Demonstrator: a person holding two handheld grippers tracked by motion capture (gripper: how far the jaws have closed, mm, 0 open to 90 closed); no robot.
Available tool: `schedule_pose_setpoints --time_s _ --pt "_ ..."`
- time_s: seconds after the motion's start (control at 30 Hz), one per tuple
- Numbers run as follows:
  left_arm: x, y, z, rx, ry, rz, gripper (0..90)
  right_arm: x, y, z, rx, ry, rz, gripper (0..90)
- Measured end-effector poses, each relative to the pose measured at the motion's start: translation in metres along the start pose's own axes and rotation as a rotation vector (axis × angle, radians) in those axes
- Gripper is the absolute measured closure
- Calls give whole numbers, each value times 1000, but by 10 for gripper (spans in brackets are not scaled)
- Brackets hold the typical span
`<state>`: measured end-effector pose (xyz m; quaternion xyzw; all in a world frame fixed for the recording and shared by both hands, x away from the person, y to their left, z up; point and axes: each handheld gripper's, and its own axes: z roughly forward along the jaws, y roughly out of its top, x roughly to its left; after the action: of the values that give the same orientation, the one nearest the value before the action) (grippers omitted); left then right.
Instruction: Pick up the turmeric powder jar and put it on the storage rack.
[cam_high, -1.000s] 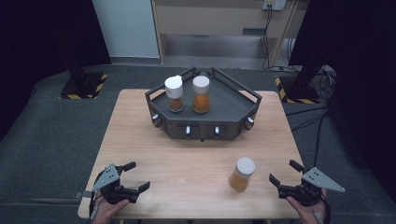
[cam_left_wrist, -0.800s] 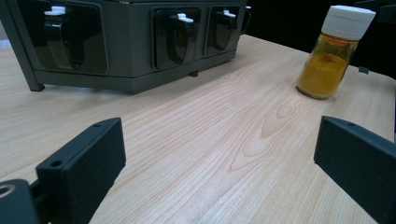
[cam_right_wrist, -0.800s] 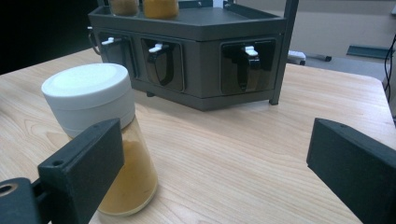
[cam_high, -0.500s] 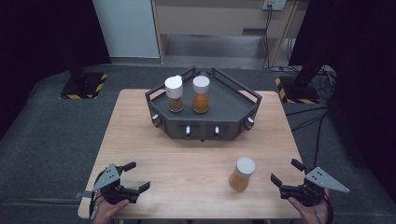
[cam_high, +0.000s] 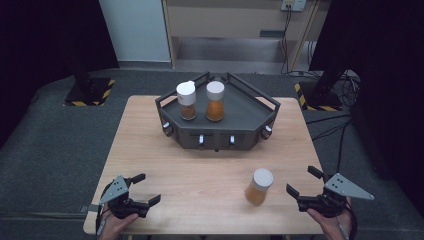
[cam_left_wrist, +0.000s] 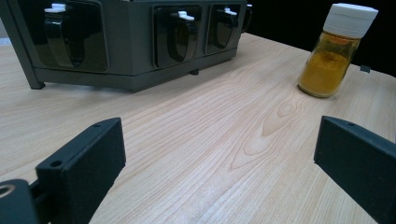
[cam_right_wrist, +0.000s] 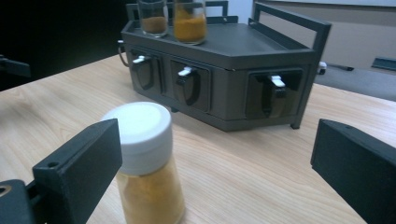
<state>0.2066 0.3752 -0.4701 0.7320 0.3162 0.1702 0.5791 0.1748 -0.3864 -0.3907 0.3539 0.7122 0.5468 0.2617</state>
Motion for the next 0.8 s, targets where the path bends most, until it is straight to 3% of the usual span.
schedule_pose_setpoints --time_s 0.47,0.8 --pt "0 0 0 0 0 0 10 1 14 16 18 86 -10 15" --pt "-1 1 0 2 2 2 10 4 14 34 41 133 -17 17"
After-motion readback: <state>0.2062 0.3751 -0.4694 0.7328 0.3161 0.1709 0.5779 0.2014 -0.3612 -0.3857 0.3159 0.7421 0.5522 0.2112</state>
